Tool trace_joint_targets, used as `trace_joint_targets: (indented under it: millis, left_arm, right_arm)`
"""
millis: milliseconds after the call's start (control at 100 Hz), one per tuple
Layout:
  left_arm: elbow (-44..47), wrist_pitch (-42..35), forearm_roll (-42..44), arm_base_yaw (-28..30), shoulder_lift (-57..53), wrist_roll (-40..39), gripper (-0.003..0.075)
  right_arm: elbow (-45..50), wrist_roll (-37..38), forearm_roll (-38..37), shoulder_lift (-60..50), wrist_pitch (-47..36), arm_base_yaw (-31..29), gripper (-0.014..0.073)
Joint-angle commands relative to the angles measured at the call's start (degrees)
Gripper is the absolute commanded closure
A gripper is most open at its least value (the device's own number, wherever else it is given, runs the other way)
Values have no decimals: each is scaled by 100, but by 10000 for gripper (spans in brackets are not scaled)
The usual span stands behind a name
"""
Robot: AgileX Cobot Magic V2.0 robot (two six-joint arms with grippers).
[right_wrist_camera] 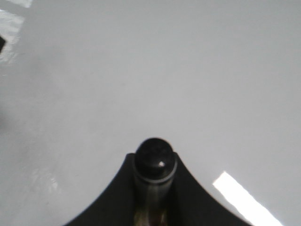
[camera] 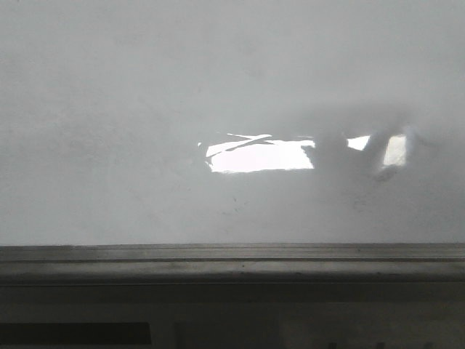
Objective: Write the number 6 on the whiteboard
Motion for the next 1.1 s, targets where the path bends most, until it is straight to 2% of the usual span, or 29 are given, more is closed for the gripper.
trace_joint_targets:
  millis: [0, 100, 180, 240, 280, 360, 460, 870, 1090]
  left_arm:
    - [-152, 124, 173, -6, 16, -33, 741]
    - [-152, 124, 173, -6, 16, -33, 741]
    - [-152, 124, 173, -6, 16, -33, 741]
    - [-152, 124, 173, -6, 16, -33, 741]
    - [-152, 124, 173, -6, 16, -33, 741]
    - [-152, 124, 173, -6, 16, -33, 741]
    - [-152, 124, 173, -6, 16, -33, 741]
    - [-152, 124, 173, -6, 16, -33, 741]
    - [-152, 124, 173, -6, 16, -33, 741]
  right_arm:
    - [-145, 943, -669, -17, -799, -12, 636]
    - [-87, 2536, -2190, -17, -1131, 103, 636]
    - [138, 3813, -3244, -17, -1727, 351, 636]
    - [368, 4361, -3888, -17, -2280, 550, 636]
    - [573, 4598, -4031, -17, -2750, 704, 636]
    - [962, 4632, -4003, 23, -3536, 954, 636]
    - [1341, 4632, -3980, 93, -4040, 1063, 636]
    - [1479, 4622, -3918, 801, -4270, 1049, 636]
    - [1479, 4573, -3891, 1381, -5415, 1049, 636]
